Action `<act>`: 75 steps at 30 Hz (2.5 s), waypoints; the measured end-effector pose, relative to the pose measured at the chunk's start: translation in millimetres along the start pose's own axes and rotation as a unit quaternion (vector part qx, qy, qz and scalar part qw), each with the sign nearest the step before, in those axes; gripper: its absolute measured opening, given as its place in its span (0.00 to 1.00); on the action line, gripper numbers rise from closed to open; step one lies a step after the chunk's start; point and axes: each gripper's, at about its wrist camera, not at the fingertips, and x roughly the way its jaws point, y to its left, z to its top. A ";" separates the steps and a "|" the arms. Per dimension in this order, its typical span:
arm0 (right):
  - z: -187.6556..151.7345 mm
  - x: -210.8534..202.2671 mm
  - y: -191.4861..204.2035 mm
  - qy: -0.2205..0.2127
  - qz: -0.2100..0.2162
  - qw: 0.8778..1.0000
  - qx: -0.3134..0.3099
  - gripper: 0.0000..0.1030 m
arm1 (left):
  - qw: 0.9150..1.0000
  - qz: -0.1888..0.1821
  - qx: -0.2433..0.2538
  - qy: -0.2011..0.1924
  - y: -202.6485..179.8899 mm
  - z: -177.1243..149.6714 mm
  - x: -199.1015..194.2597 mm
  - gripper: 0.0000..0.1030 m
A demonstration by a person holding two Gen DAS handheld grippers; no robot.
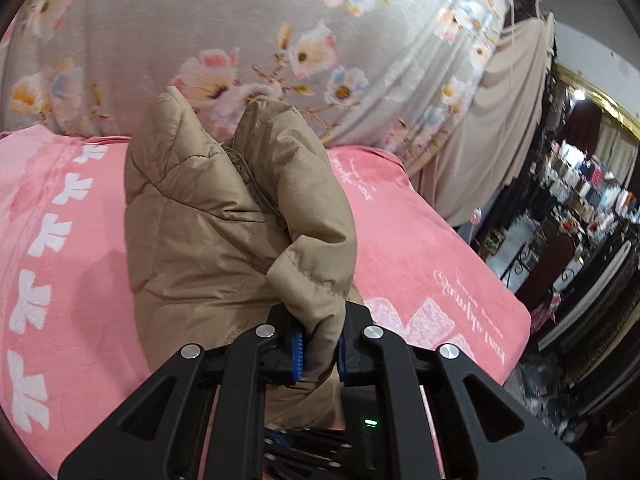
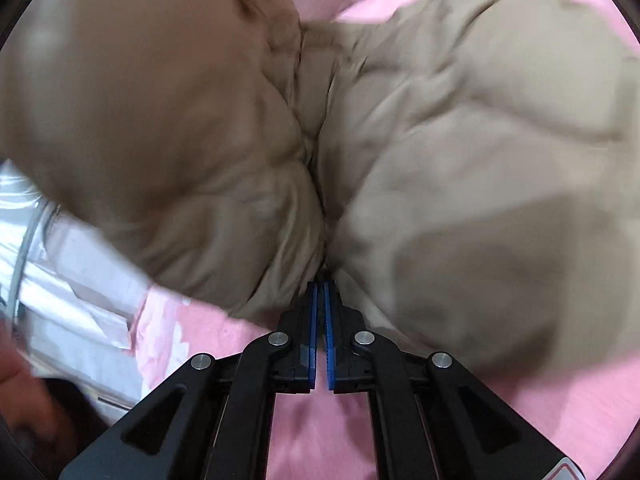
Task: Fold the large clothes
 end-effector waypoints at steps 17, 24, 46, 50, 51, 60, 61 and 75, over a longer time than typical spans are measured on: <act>4.9 -157.0 -107.2 -0.128 -0.204 0.968 0.071 0.06 | 0.987 -0.022 0.024 0.157 -65.5 -55.8 160.1 0.09; 23.2 -184.2 -93.2 -0.171 -0.216 0.960 0.051 0.12 | 0.984 -0.015 0.029 0.174 -70.6 -66.4 166.9 0.11; 230.9 -77.9 -34.2 -0.071 -0.094 0.990 0.075 0.26 | 0.972 0.213 -0.098 0.013 64.1 63.3 30.2 0.70; 217.5 -98.1 -43.4 -0.095 -0.087 0.990 0.059 0.10 | 0.969 0.225 -0.097 0.016 61.0 67.3 43.3 0.70; 212.6 -105.6 -48.9 -0.105 -0.088 0.989 0.062 0.09 | 0.970 0.227 -0.089 0.019 54.4 68.6 51.7 0.70; 161.6 -96.4 -109.3 -0.140 -0.223 0.964 0.044 0.07 | 0.971 0.220 -0.047 0.081 22.8 56.6 137.7 0.70; 160.0 -94.0 -110.4 -0.143 -0.234 0.961 0.038 0.07 | 0.971 0.220 -0.045 0.086 21.0 53.8 144.6 0.70; 159.4 -54.2 -130.3 -0.144 -0.281 0.949 0.005 0.08 | 0.955 0.275 -0.033 0.105 23.1 26.0 202.0 0.74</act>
